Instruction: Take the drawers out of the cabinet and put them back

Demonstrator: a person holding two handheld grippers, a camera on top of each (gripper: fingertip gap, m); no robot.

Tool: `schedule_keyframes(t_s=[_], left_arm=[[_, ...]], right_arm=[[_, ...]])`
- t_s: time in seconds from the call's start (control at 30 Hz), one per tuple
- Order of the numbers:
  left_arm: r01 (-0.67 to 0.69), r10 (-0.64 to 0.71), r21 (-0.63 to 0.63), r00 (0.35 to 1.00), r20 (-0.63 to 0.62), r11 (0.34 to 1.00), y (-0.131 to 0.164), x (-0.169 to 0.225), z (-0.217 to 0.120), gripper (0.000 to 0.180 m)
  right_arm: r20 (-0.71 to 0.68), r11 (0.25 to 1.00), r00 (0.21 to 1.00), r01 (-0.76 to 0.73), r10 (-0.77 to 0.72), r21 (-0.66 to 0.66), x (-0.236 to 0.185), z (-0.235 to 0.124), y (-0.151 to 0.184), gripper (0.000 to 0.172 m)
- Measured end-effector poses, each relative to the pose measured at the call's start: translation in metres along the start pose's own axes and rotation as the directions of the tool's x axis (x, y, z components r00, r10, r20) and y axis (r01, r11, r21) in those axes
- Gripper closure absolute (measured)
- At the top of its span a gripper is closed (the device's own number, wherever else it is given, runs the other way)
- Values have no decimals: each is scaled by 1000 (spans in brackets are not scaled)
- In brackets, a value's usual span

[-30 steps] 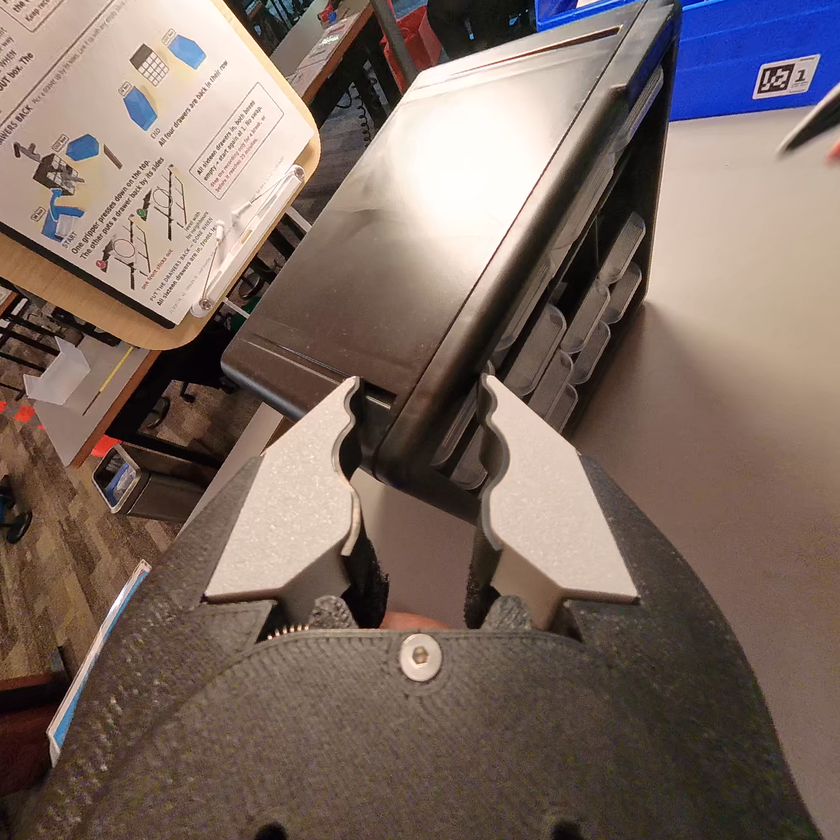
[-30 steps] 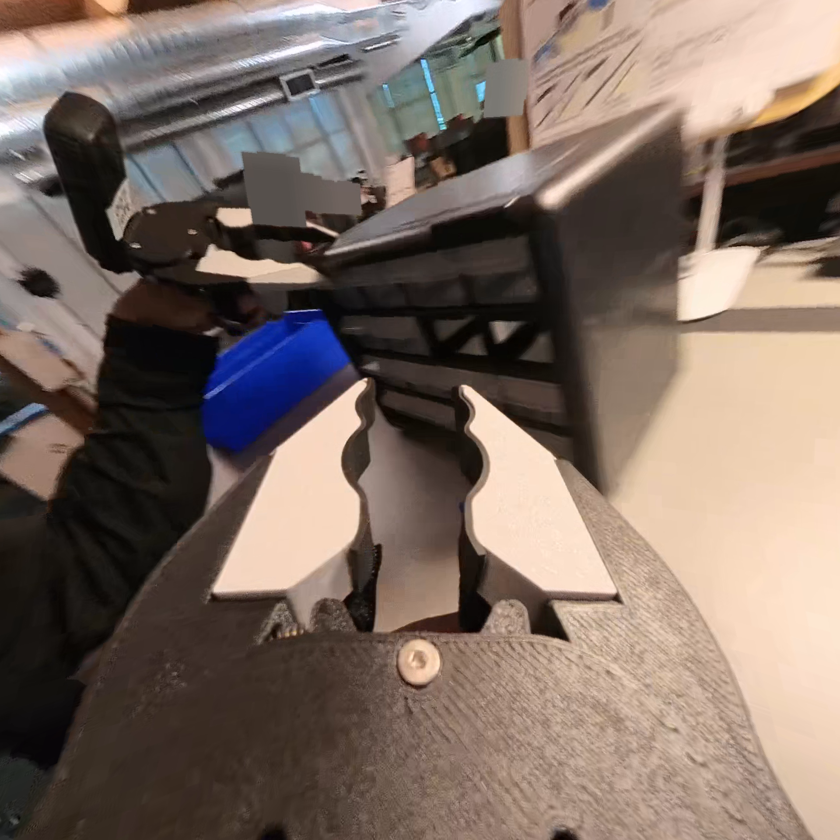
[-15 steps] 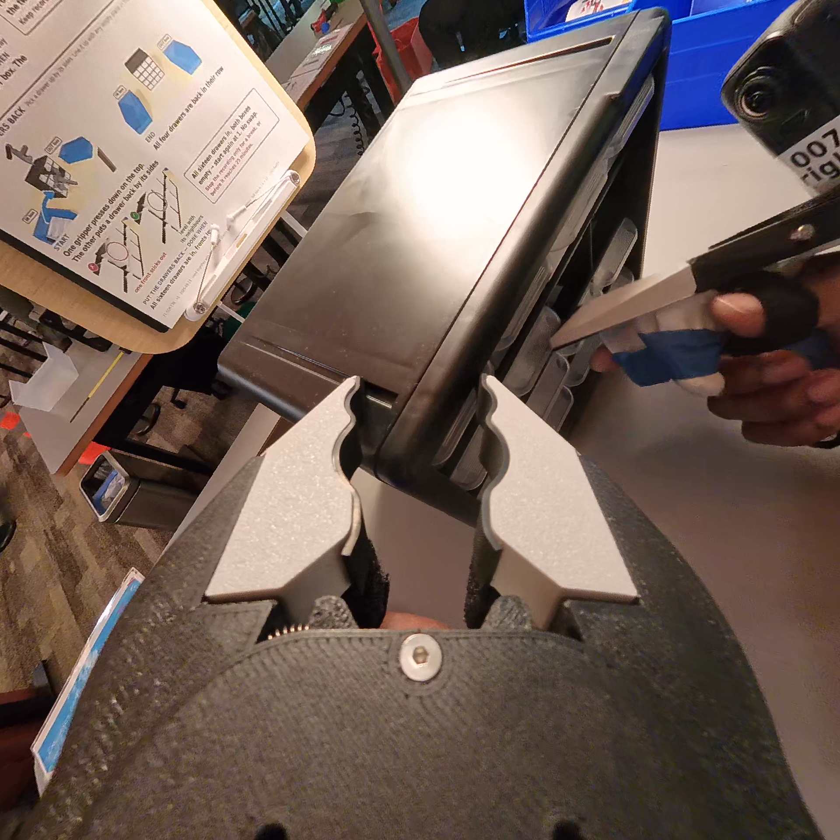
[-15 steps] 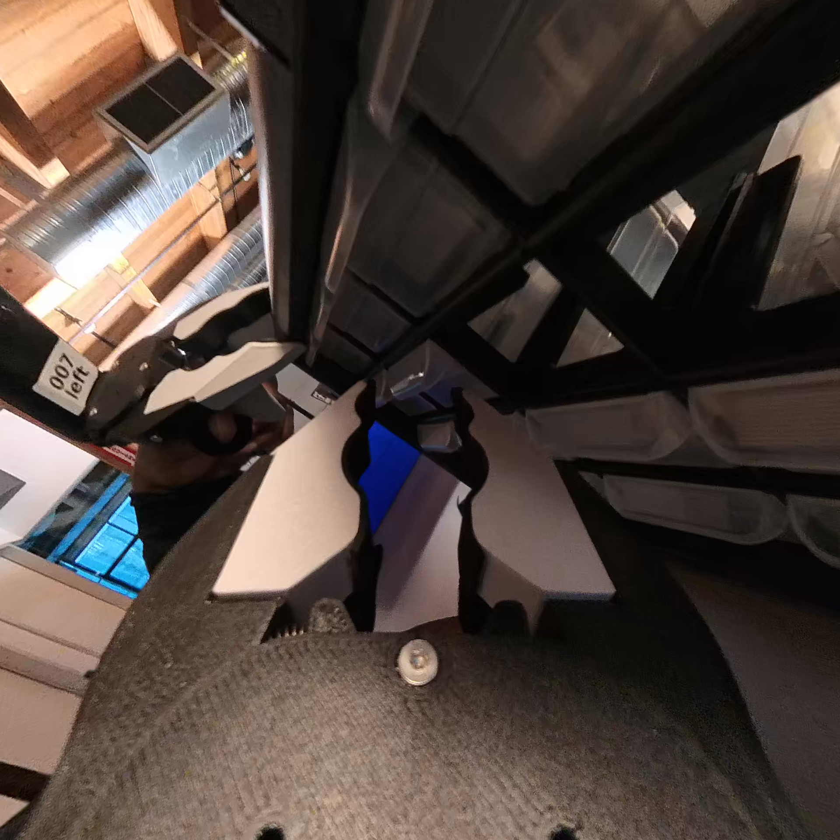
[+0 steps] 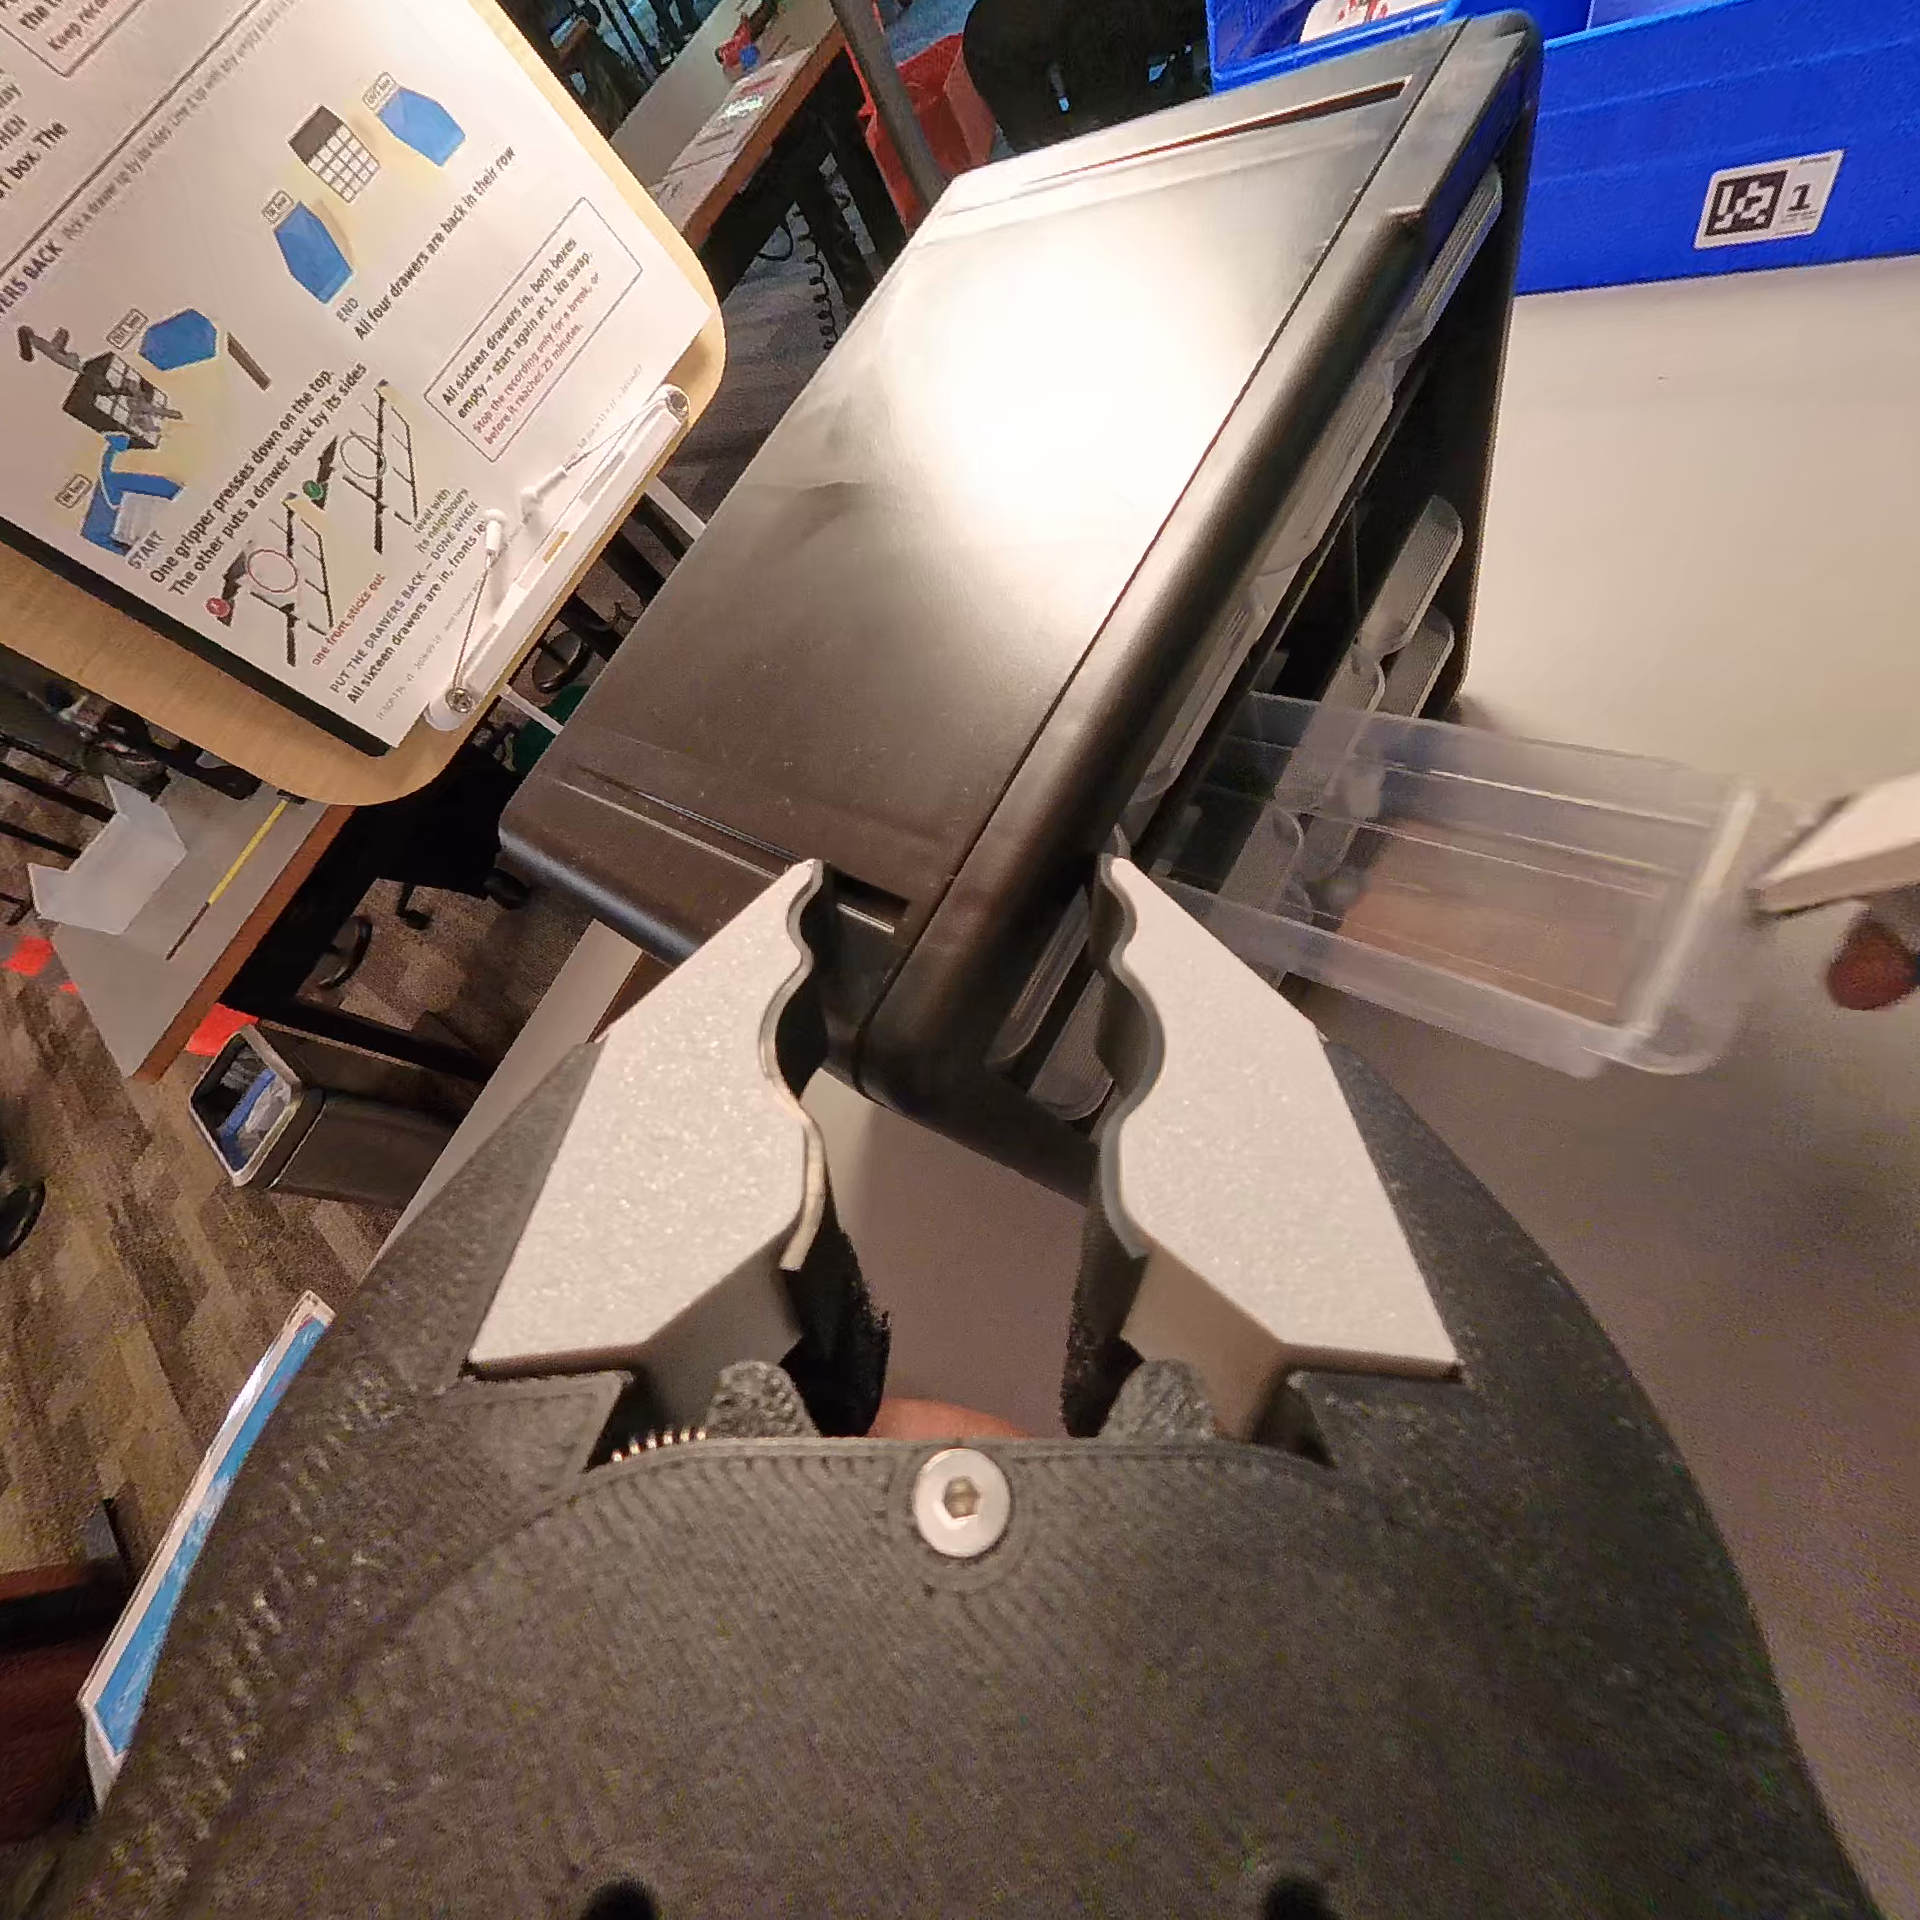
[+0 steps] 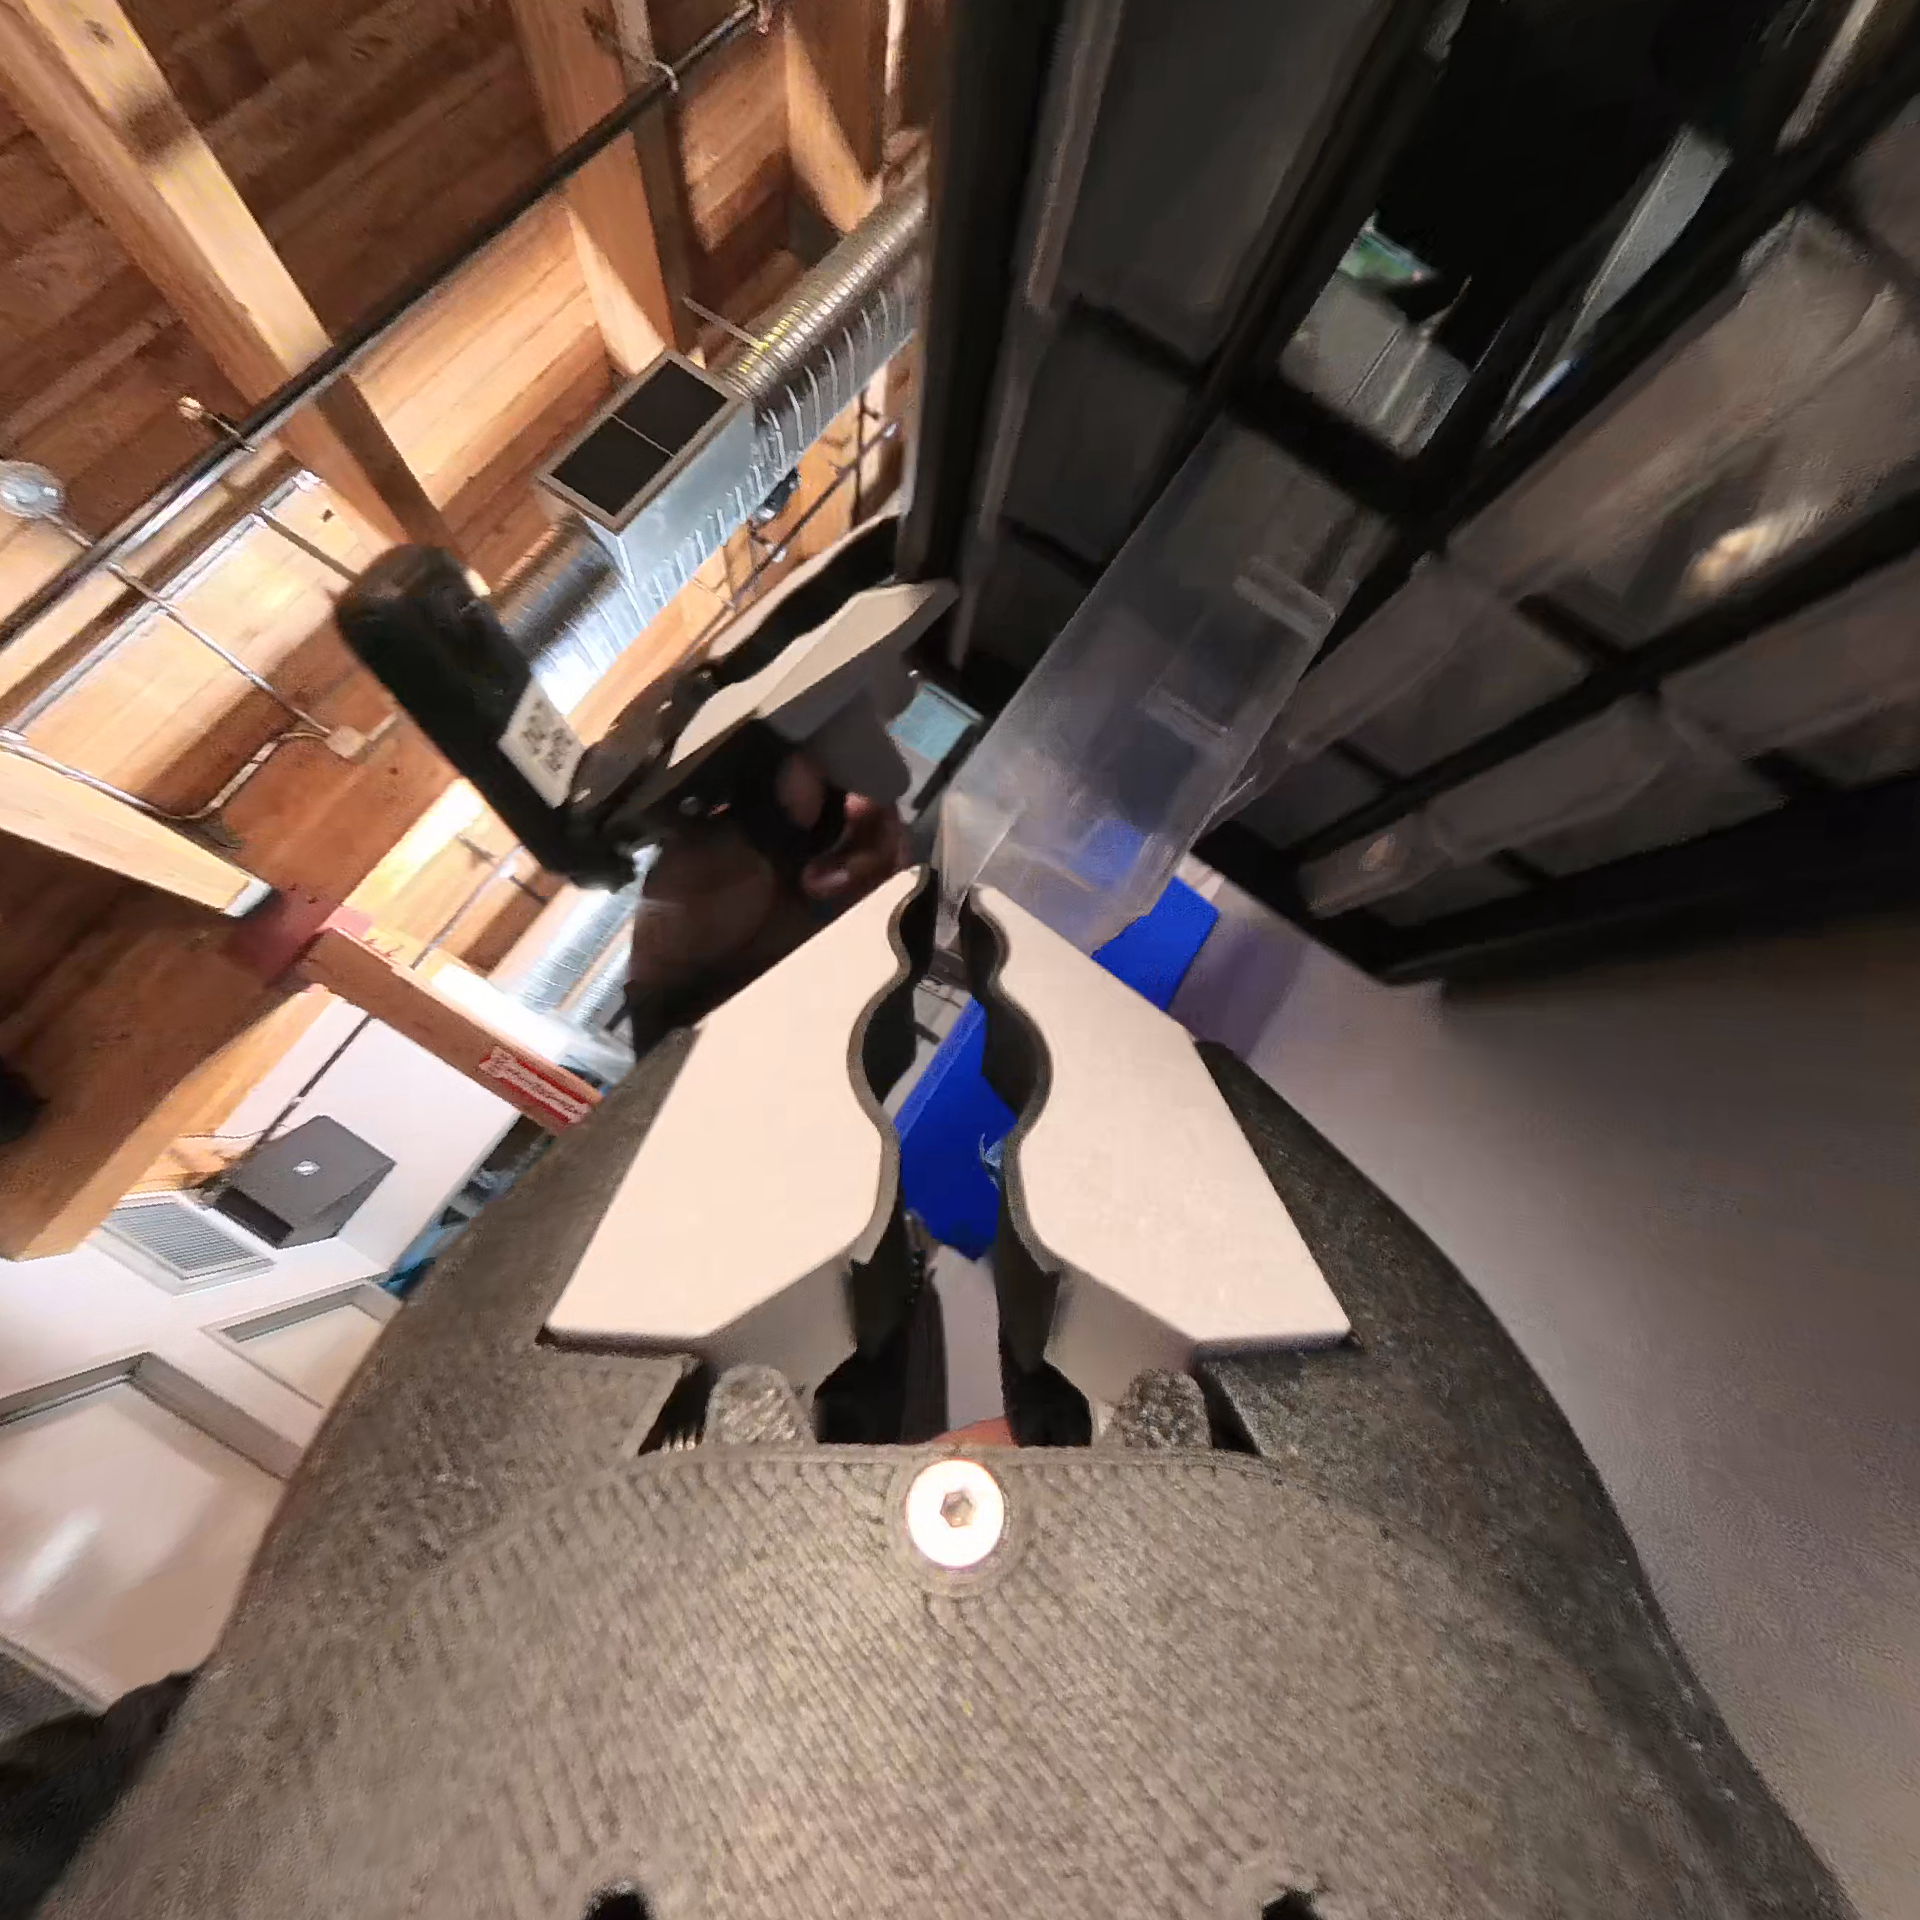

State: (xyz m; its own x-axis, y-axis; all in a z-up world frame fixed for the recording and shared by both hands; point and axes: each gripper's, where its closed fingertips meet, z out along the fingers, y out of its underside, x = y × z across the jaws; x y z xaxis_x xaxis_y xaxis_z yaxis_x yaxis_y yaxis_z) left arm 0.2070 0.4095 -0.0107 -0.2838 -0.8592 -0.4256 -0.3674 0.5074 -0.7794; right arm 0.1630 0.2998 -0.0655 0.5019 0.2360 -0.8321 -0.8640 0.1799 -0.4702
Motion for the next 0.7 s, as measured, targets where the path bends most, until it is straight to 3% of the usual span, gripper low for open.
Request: schedule_keyframes(t_s=[0.17,0.47,0.7], left_arm=[[0,0,-1,1000,1,1000,0,0,0,131],[-1,1,-3,1000,3,1000,0,0,0,131],[-3,3,-3,1000,3,1000,0,0,0,131]], right_arm=[[31,1000,999,-28,28,11,-21,-18,14,167],[73,998,996,-44,41,44,-53,-28,8,169],[-88,996,993,-78,80,31,-13,-61,24,170]])
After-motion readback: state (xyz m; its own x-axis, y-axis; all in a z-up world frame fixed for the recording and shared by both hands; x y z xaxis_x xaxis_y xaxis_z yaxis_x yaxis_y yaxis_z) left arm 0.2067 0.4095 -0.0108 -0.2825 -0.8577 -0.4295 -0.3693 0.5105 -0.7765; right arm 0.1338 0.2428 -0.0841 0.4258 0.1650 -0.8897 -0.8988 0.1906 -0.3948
